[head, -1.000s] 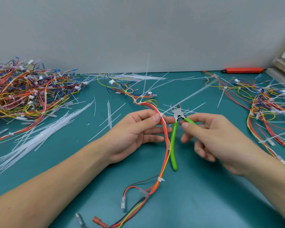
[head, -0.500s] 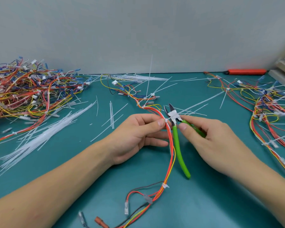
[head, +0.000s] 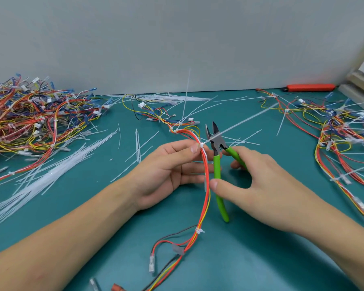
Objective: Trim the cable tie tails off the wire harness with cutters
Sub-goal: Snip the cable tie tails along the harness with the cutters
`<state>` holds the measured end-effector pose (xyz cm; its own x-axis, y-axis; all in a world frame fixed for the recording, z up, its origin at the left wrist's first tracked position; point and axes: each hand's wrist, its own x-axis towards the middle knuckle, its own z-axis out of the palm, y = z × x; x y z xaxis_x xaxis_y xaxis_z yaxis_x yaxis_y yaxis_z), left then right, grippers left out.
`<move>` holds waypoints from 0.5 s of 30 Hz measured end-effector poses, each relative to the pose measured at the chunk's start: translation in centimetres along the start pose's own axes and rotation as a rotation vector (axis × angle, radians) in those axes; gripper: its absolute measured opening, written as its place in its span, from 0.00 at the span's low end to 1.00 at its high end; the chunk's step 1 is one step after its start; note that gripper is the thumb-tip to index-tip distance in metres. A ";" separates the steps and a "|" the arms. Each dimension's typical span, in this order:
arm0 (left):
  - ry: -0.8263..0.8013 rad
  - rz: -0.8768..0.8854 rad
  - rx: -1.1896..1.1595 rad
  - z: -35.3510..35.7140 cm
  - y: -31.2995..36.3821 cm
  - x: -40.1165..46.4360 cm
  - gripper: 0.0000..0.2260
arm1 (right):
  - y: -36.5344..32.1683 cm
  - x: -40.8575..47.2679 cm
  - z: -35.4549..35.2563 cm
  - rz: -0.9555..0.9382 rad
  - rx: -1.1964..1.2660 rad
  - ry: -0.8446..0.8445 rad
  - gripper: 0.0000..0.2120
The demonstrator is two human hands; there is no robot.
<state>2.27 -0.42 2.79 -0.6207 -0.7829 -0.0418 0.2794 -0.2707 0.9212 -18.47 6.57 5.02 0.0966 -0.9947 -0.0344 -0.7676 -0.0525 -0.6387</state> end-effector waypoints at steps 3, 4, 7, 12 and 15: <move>-0.004 -0.001 0.006 -0.1 0.0 0.0 0.09 | -0.3 -0.1 0.0 0.002 -0.106 -0.043 0.45; -0.007 -0.001 0.001 -0.1 0.0 0.0 0.09 | -0.3 -0.2 -0.1 -0.004 -0.128 -0.055 0.47; -0.022 -0.003 -0.021 -0.1 0.0 0.0 0.08 | 0.0 -0.3 0.0 0.011 -0.105 -0.060 0.46; -0.056 -0.011 -0.078 -0.3 0.1 0.1 0.07 | 0.9 0.5 -0.1 0.082 0.159 -0.015 0.29; -0.025 -0.018 -0.129 -0.4 0.3 -0.1 0.07 | 1.3 0.8 -0.7 0.059 0.254 0.009 0.26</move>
<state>2.68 -0.66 2.91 -0.6438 -0.7638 -0.0471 0.3589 -0.3557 0.8629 -19.85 5.63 4.65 0.0500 -0.9962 -0.0707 -0.5880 0.0278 -0.8084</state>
